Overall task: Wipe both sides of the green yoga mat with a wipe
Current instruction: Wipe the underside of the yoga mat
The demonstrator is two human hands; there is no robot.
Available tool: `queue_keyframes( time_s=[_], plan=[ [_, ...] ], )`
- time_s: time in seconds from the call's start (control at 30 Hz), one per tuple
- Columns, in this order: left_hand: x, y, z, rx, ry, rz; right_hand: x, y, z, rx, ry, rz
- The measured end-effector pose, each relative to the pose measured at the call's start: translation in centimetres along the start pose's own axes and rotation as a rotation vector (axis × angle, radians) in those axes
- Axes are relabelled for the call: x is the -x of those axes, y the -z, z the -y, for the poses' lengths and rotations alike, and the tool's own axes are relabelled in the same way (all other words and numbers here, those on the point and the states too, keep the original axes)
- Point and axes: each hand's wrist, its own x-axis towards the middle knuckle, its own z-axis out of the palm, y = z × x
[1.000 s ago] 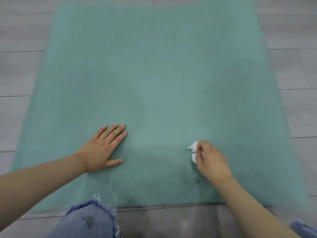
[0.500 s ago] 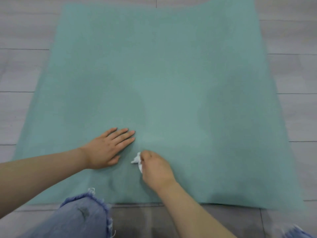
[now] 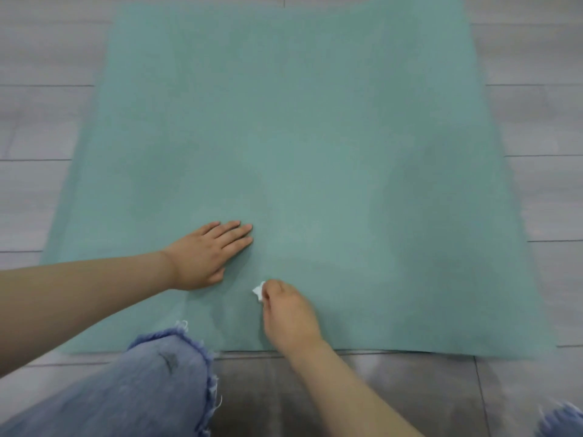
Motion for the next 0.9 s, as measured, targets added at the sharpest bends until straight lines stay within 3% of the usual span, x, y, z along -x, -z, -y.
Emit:
queue_keyframes(
  time_s=[0.07, 0.27, 0.33, 0.43, 0.5, 0.57, 0.63, 0.73, 0.83, 0.9],
  plan=[
    [0.0, 0.6, -0.1, -0.024, 0.005, 0.013, -0.3, 1.9, -1.9, 0.032, 0.059, 0.094],
    [0.1, 1.8, -0.6, -0.043, 0.001, 0.096, 7.6, 11.6, -16.5, -0.001, -0.769, -0.263],
    [-0.2, 1.9, -0.9, -0.070, 0.025, 0.098, 8.0, 10.7, -16.1, 0.004, -0.854, -0.315],
    [-0.2, 2.7, -1.5, -0.104, 0.043, 0.222, 5.5, 4.9, -9.3, -0.029, -0.524, -0.186],
    [-0.3, 3.2, -1.6, -0.092, 0.052, 0.227, 4.1, 1.2, -3.2, -0.026, -0.177, 0.070],
    [-0.2, 3.6, -1.5, -0.093, 0.053, 0.256, 3.4, -0.1, 0.7, 0.065, 0.050, 0.313],
    [0.1, 3.5, -1.7, -0.080, 0.066, 0.269, 3.3, 0.9, 0.2, 0.103, 0.088, 0.231],
    [0.6, 3.1, -1.8, -0.019, 0.077, 0.235, 4.3, 4.0, -6.4, 0.112, -0.156, -0.079],
    [0.6, 2.9, -1.7, -0.021, 0.072, 0.208, 6.4, 9.7, -15.4, 0.091, -0.631, -0.208],
    [0.5, 3.0, -1.7, -0.053, 0.077, 0.200, 7.8, 11.5, -18.4, 0.080, -0.814, -0.329]
  ],
)
